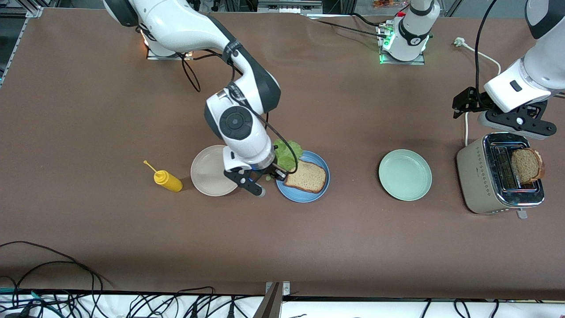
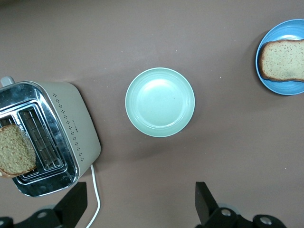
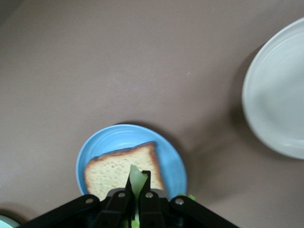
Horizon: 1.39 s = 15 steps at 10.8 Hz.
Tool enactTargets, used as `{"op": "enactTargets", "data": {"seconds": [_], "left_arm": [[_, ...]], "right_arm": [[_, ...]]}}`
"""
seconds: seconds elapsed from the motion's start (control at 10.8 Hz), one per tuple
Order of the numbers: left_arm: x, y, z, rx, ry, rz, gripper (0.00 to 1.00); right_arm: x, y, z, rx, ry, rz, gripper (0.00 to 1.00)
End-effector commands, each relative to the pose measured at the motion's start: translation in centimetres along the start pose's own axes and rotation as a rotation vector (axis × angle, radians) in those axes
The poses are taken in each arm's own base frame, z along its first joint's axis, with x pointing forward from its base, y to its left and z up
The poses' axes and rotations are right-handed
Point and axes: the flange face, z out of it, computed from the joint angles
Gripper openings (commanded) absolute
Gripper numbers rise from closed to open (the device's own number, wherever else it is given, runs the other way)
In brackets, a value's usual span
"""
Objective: Make sandwich in blue plate with both arms
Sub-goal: 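Lower the lettuce onto the bread and open the right gripper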
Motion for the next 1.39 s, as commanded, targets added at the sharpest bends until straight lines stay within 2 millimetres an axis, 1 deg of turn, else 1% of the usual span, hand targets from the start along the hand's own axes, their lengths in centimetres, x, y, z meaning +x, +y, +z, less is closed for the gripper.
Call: {"op": "enactTargets", "data": {"seconds": [0.0, 0.09, 0.19, 0.28, 0.37, 0.56, 0.65, 0.93, 1.11, 1.3], "left_arm": [[-0.4, 0.0, -0.6, -0.022, 0.003, 0.007, 1.00], [-0.4, 0.0, -0.6, -0.022, 0.002, 0.005, 1.00], [-0.4, 0.0, -0.6, -0.022, 0.002, 0.007, 1.00], [-0.4, 0.0, -0.6, -0.022, 0.002, 0.005, 1.00], [-0.4, 0.0, -0.6, -0.022, 0.002, 0.007, 1.00], [-0.4, 0.0, -0.6, -0.022, 0.002, 0.005, 1.00], [-0.4, 0.0, -0.6, -0.022, 0.002, 0.007, 1.00], [-0.4, 0.0, -0.6, -0.022, 0.002, 0.005, 1.00], [-0.4, 0.0, -0.6, -0.022, 0.002, 0.007, 1.00], [-0.4, 0.0, -0.6, -0.022, 0.002, 0.007, 1.00]], "right_arm": [[-2.9, -2.6, 3.7, 0.108, 0.031, 0.155, 0.00], [-3.9, -3.0, 5.4, 0.143, 0.045, 0.222, 0.00], [-4.4, -3.3, 6.4, 0.165, 0.062, 0.263, 0.00], [-5.2, -3.4, 7.3, 0.172, 0.068, 0.268, 0.00], [-5.5, -3.4, 8.1, 0.177, 0.068, 0.274, 0.00], [-5.4, -3.3, 9.0, 0.181, 0.072, 0.278, 0.00], [-5.4, -3.1, 9.9, 0.177, 0.071, 0.279, 0.00], [-5.4, -3.0, 10.1, 0.168, 0.066, 0.293, 0.00], [-5.9, -2.2, 13.1, 0.135, 0.054, 0.300, 0.00], [-6.2, -2.1, 13.7, 0.123, 0.049, 0.303, 0.00]]}}
